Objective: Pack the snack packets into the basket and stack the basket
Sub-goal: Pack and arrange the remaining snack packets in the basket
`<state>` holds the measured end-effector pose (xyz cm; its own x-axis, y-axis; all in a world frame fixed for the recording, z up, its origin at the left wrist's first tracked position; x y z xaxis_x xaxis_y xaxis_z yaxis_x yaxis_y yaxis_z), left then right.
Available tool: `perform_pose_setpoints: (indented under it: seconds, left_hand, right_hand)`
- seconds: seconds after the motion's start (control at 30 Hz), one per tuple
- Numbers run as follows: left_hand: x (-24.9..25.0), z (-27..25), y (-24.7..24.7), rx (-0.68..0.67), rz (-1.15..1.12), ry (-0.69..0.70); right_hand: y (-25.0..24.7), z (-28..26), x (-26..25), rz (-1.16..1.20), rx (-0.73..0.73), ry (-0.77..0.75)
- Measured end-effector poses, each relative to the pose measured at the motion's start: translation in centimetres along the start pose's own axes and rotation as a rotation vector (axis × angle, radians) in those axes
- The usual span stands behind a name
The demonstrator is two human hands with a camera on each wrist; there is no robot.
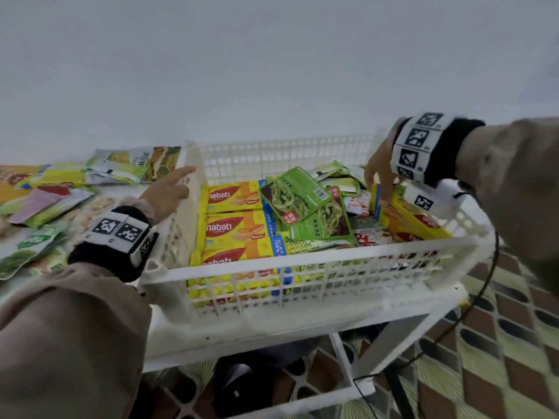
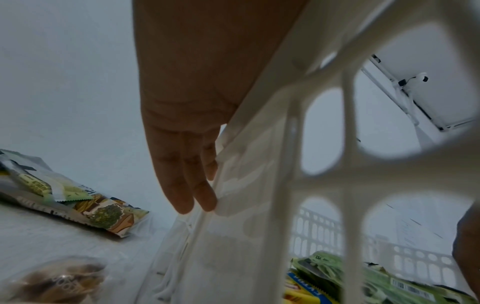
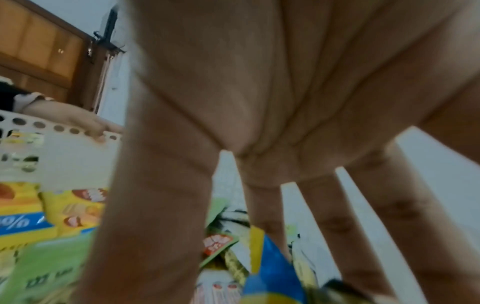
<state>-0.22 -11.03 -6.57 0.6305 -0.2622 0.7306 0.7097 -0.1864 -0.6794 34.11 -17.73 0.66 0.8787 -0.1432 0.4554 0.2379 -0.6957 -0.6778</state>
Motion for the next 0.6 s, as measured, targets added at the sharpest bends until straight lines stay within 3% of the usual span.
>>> perform_pose_setpoints:
  seconds: [0.1,0.23,0.33,0.4,0.6]
  left_hand:
    - [0.0,-0.1,-0.1,0.0,-0.01,-0.005]
    - [0.1,-0.4,-0.1,0.004,-0.025,-0.008]
    - [0.3,-0.7,-0.2,0.004,-0.031,-0.008]
    - [0.4,-0.9,-0.2,0.002,-0.021,-0.008]
    - [0.9,-1.1,0.0,0.011,-0.034,-0.023]
  right_hand:
    - [1.0,0.2,-0.5,-0.111,0.081,-0.042]
    - [1.3,6.1,0.2,-0.331,0.209,-0.035]
    - [1.7,5.0,-1.1,-0.377,0.243,-0.004]
    - [1.4,1.4,-2.4,-0.37,0.25,-0.019]
    - [-1.7,-4.3,-0.9,-0.224,0.143,-0.075]
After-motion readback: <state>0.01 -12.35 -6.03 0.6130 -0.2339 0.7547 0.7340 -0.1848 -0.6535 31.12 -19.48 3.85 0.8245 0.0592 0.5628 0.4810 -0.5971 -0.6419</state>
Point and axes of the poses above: each hand's wrist, its own z-axis towards the middle knuckle, its own y-axis out of the palm, x = y × z, the point moved 1 cm from there along z, towards the middle knuckle, and after that the axes turned 5 degrees about y, right-handed, at the moved point
